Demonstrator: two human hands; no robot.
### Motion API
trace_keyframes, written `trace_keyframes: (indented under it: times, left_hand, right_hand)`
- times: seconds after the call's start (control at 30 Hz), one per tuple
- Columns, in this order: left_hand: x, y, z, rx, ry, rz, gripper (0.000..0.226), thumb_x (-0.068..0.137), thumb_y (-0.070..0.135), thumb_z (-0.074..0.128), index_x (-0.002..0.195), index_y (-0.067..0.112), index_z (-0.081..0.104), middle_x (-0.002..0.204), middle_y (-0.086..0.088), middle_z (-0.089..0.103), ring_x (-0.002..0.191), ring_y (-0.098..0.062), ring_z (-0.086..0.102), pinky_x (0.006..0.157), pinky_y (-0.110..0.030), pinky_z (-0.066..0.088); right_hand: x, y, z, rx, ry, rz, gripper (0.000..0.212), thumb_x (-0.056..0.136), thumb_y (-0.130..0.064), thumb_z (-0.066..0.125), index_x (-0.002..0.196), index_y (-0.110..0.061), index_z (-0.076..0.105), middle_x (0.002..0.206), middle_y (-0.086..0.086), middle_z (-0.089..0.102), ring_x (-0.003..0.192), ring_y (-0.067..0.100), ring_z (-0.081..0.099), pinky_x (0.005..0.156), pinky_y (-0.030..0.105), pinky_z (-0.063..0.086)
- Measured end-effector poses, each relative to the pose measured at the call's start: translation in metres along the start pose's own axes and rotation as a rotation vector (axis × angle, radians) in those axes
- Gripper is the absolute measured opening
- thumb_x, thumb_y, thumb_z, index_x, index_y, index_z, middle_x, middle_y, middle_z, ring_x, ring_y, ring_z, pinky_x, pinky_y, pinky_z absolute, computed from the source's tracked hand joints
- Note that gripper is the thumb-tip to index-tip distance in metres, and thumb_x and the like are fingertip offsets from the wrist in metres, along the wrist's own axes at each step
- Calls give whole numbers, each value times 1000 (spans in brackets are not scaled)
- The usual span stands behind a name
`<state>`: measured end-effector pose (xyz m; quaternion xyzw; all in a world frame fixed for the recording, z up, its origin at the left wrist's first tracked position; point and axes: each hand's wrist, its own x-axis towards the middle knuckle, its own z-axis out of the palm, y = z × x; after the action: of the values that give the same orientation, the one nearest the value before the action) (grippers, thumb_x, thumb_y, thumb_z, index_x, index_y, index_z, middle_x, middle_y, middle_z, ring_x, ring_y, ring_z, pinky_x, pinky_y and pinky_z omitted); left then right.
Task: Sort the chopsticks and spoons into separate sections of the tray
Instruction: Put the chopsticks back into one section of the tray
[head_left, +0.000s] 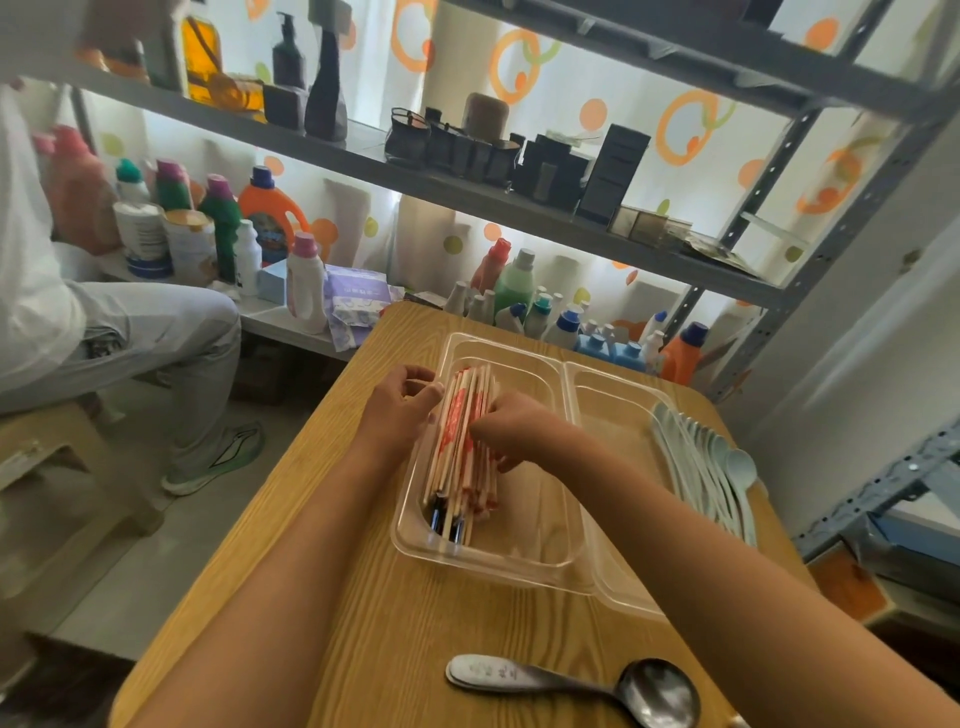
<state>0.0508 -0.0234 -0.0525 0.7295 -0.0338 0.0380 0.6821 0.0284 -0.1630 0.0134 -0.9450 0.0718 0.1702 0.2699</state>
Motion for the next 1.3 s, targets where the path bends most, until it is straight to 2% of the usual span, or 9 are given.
trace_keyframes:
  times: [0.2,0.33,0.47,0.6,0.67,0.83,1.07,1.2,1.3]
  left_hand:
    - [-1,1,-1,10,-6,-10,20,94,24,58,113,18,57,102,0,63,90,-15,63,69,-25,49]
    - [-2,7,-7,-30,-28,-69,18,95,32,55,110,22,60,107,1,64,100,-19,62,80,-33,52]
    - [-10,26,-10,5,122,15,20,97,30,53,114,22,59,109,3,61,103,-15,57,85,-32,47]
    - [-26,54,4,150,142,138,17,96,24,54,112,21,58,108,5,59,99,-10,56,81,-27,46]
    - [-34,67,13,218,148,195,17,96,26,55,112,22,59,108,7,58,99,-10,56,75,-22,43]
    - [-44,102,39,322,100,278,16,98,29,53,113,25,57,112,7,62,99,-10,59,79,-23,44]
    - [-77,148,115,347,-80,376,12,97,23,55,109,23,58,104,9,60,90,-2,56,75,-16,44]
    - [-104,158,166,363,-174,446,12,96,21,56,107,25,58,101,13,58,90,0,55,75,-15,46]
    - [-131,156,199,356,-225,487,14,94,22,57,108,24,59,99,16,57,90,6,54,70,-11,42]
  right_hand:
    - [-1,7,-6,12,28,23,22,97,-27,56,107,-9,60,97,8,68,88,20,68,73,31,59]
    - [-8,12,-10,11,52,-9,13,96,-24,57,87,-16,56,91,5,67,82,15,66,72,27,56]
    - [-16,9,-14,58,41,-68,7,95,-23,58,91,-18,61,92,4,68,85,15,67,84,34,57]
    - [-35,5,-34,112,73,-145,15,96,-19,58,81,-23,57,81,-1,62,75,10,62,78,29,55]
    - [-41,10,-45,137,122,-164,9,96,-22,60,95,-14,63,83,-1,61,76,13,63,80,32,58]
    - [-69,34,-76,141,202,-218,45,94,-24,63,134,-7,53,123,10,62,108,26,62,95,42,55]
    - [-126,101,-124,264,388,-260,37,98,-21,57,132,-7,53,115,10,64,96,24,66,86,35,59]
    - [-158,154,-124,494,494,-180,35,98,-20,57,131,-12,54,115,4,63,97,18,65,78,29,60]
    - [-182,191,-110,648,578,-86,30,96,-17,57,126,-13,58,108,1,65,94,15,66,79,35,61]
